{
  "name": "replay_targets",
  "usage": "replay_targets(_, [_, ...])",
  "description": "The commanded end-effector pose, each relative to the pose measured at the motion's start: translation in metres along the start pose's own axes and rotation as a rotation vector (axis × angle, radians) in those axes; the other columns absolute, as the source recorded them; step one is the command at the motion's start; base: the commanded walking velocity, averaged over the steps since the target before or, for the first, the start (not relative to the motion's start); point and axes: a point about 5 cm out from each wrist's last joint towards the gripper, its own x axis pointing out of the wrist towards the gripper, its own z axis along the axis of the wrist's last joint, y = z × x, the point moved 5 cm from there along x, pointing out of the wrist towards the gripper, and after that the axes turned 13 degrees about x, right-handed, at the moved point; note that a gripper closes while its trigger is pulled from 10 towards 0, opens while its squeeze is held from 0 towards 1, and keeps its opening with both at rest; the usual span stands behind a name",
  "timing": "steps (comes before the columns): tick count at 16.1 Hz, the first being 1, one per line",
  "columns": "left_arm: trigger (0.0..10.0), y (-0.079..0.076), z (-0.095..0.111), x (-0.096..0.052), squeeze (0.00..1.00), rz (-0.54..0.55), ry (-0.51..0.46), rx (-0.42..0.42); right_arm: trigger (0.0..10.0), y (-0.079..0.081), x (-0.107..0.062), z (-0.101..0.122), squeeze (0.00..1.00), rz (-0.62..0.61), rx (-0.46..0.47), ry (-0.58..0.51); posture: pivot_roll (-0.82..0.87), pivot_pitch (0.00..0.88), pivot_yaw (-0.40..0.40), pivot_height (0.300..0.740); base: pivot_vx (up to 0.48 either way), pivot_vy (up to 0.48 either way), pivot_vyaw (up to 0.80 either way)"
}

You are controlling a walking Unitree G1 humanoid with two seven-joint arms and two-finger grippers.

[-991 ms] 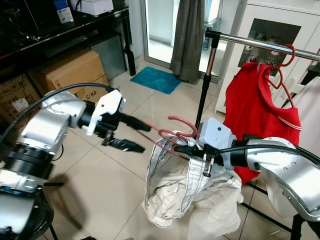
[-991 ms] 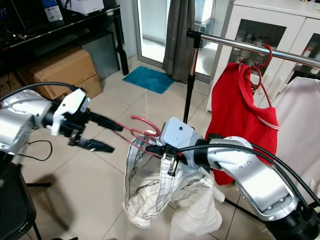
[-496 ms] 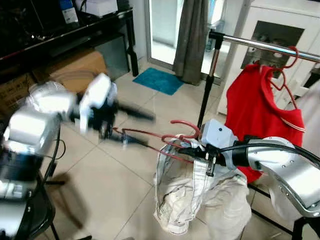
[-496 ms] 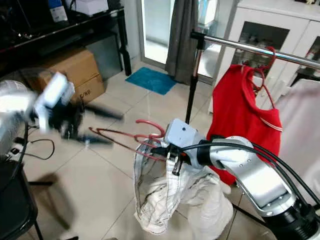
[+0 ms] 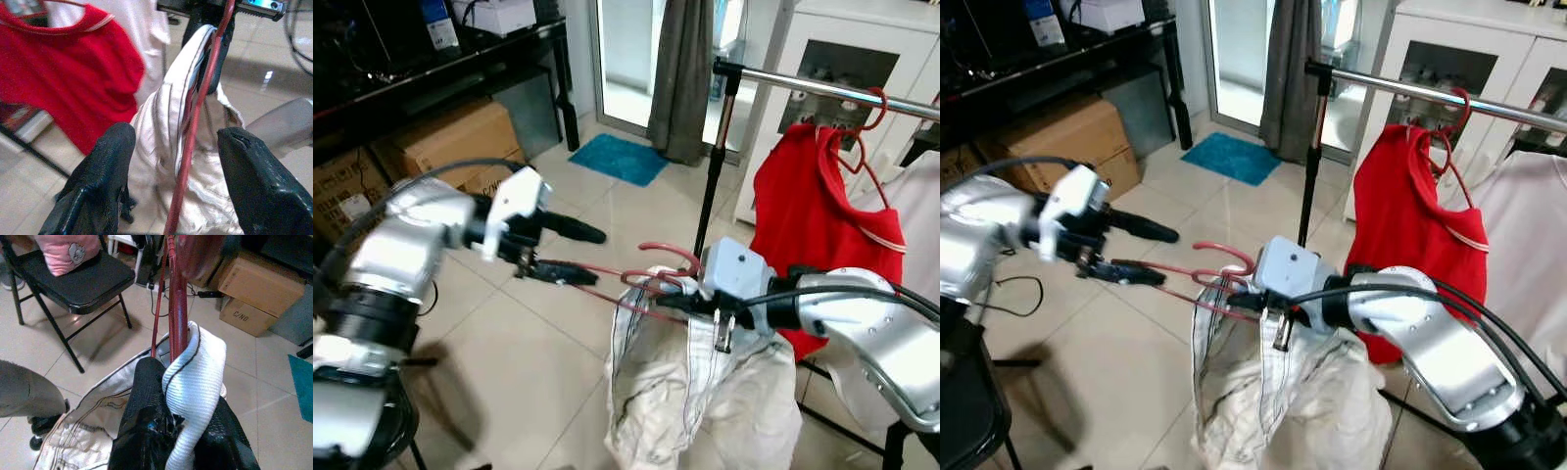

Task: Hang hanger

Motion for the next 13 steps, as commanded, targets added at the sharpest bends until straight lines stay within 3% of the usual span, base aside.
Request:
replay_targets(1, [10.0,0.002,-0.002,0.003,0.0,-0.02,0.025,0.026,0.0,0.003,-0.001,0.017,0.0,0.004,-0.065,-0.036,-0.2,0.0,0.077,0.74,0.0,0.0,0.0])
replay_targets(2, [10.0,0.002,-0.004,0.004,0.0,-0.02,0.03,0.032,0.0,0.004,0.0,0.017,0.0,0.007,-0.068,-0.035,-0.2,0.0,0.079,0.74,0.0,0.0,0.0])
replay_targets(3, [3.5,0.001,-0.009,0.007,0.0,-0.036,0.04,0.046,0.0,0.007,0.001,0.019,0.0,0.018,-0.079,-0.033,-0.2,0.0,0.08,0.74,0.0,0.0,0.0])
replay_targets(4, [0.0,-0.001,-0.012,0.011,0.0,-0.057,0.044,0.056,0.0,0.008,0.001,0.02,0.0,0.025,-0.088,-0.028,-0.2,0.0,0.08,0.74,0.0,0.0,0.0])
replay_targets(9, [0.0,-0.006,-0.009,0.029,0.0,-0.098,0.029,0.168,0.0,0.006,0.002,0.018,0.0,0.026,-0.113,0.01,-0.2,0.0,0.081,0.74,0.0,0.0,0.0])
replay_targets(13, [0.0,0.002,-0.009,0.037,0.0,-0.034,0.042,0.199,0.0,0.002,0.004,0.014,0.0,0.011,-0.108,0.041,-0.2,0.0,0.079,0.74,0.0,0.0,0.0])
